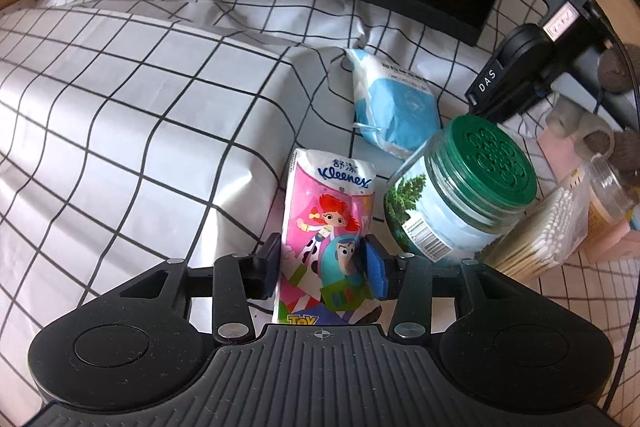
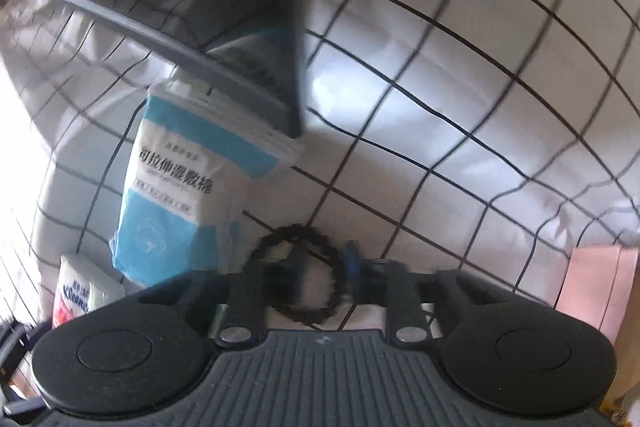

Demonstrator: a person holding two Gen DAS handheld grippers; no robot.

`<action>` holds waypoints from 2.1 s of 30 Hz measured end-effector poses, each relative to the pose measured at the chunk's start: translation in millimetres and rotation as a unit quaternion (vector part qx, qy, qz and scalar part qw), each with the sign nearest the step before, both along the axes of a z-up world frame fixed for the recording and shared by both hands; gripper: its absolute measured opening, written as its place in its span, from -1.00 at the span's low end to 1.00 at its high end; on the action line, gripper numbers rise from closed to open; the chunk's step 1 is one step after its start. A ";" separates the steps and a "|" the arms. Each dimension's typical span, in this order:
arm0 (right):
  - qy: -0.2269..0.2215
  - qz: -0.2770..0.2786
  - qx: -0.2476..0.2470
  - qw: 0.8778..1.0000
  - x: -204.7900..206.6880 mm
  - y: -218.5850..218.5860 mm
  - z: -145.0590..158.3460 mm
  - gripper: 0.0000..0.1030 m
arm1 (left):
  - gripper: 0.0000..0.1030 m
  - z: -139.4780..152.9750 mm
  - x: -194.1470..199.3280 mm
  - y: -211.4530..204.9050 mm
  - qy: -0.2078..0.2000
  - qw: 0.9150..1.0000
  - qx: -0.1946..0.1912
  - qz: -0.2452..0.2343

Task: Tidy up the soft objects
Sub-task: 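Set the blue pack down and grasp the black beaded bracelet with the right gripper, then carry the tissue pack with the left gripper while the right carries the bracelet into the pink box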

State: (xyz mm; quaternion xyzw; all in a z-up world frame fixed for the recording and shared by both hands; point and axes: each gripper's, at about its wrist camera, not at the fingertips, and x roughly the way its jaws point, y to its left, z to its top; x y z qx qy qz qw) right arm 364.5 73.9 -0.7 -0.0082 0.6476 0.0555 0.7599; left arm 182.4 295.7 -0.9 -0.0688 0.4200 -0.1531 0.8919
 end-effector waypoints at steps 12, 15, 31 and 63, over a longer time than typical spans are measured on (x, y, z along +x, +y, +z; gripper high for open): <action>-0.109 0.032 0.054 0.992 -53.9 -6.5 102.3 -0.87 | -0.26 36.0 -11.3 14.7 -0.038 0.999 0.004 0.026; -0.161 0.046 0.071 0.983 -67.0 6.6 143.8 -0.87 | -0.26 63.3 -20.9 22.2 -0.066 0.997 0.009 0.041; -0.318 0.014 0.087 0.944 -203.7 -87.2 252.1 -0.86 | -0.26 173.7 -66.3 -45.3 -0.160 0.987 -0.003 0.011; -0.320 -0.238 0.113 0.910 -298.3 -309.1 153.0 -0.86 | -0.26 126.0 -31.2 -360.1 -0.056 0.969 0.028 -0.239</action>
